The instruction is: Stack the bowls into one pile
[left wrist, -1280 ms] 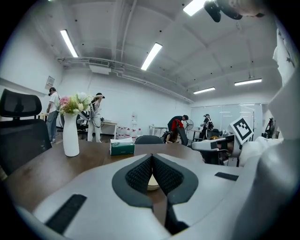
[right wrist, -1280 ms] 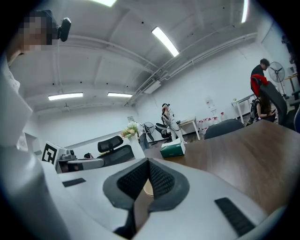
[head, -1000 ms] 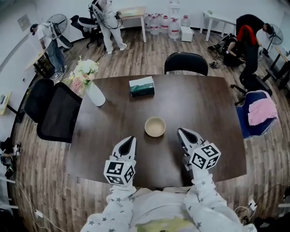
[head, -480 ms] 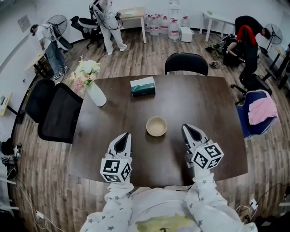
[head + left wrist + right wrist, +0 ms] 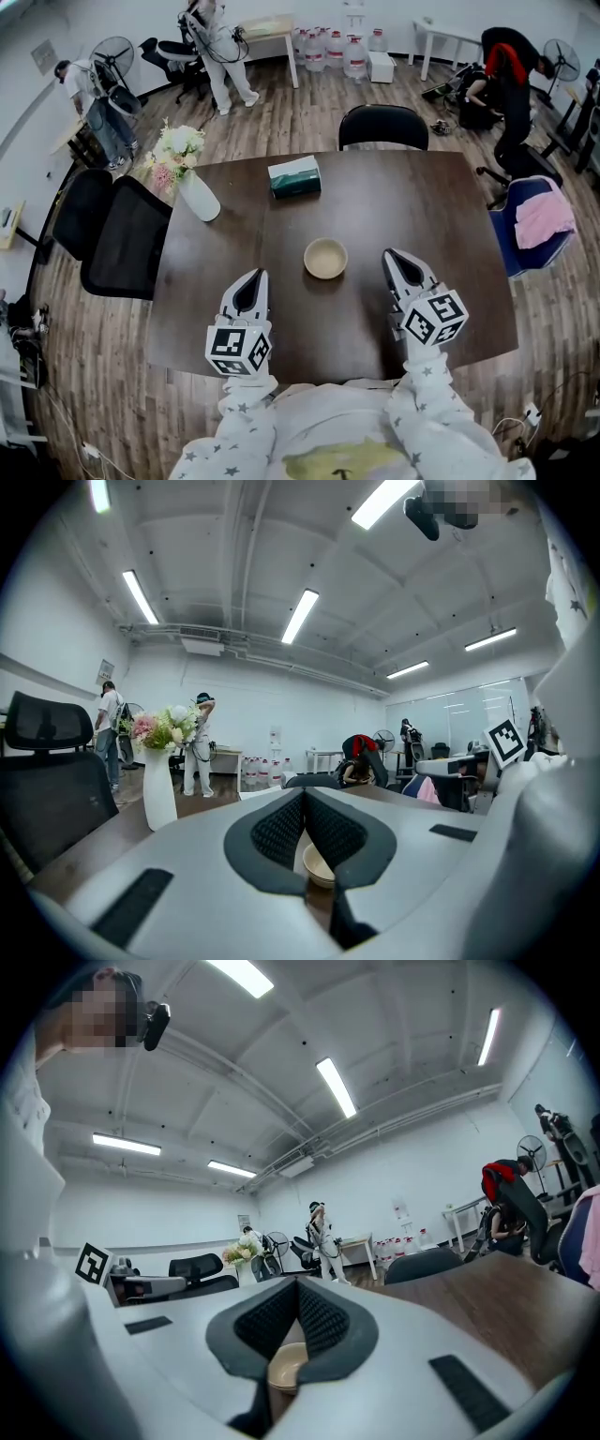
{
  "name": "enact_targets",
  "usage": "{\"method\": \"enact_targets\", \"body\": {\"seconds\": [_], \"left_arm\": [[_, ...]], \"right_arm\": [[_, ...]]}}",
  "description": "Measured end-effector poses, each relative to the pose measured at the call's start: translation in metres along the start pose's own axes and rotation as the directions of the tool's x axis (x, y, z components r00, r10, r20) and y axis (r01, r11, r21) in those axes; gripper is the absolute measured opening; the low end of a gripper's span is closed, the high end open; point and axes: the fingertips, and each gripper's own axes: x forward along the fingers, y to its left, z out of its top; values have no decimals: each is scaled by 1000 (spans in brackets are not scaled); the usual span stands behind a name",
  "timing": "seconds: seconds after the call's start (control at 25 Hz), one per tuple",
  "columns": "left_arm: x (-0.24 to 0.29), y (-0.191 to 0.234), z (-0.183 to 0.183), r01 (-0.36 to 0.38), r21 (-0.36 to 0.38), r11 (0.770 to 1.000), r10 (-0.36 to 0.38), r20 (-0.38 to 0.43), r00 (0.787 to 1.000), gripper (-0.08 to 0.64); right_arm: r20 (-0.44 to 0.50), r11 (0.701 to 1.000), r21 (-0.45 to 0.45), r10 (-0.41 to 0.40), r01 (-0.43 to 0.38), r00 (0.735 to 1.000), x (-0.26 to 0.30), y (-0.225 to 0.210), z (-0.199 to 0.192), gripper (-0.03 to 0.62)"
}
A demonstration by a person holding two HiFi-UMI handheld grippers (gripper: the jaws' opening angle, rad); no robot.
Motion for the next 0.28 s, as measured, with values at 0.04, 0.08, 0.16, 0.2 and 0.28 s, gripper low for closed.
{"method": "enact_targets", "body": {"seconds": [0.04,0.08,0.16,0.2,0.28], "left_arm": [[0,0,0,1,0,1000,-1,1,1000,26],[0,0,1,3,1,1000,-3,2,1000,26],[0,-2,2,4,3,1000,-4,3,1000,26],[0,-3,3,4,4,1000,-4,4,1000,26],[0,-4,4,4,5,1000,-4,6,1000,26]], "right_arm": [[0,1000,-2,-3,3,1000,0,0,0,21],[-1,1000,-2,-5,5,1000,-1,0,0,21],[-2,1000,-2,-7,7,1000,-2,0,0,21],[-2,1000,-3,-7,7,1000,-2,0,0,21],[-3,1000,-4,-8,8,1000,-4,-1,1,21]]}}
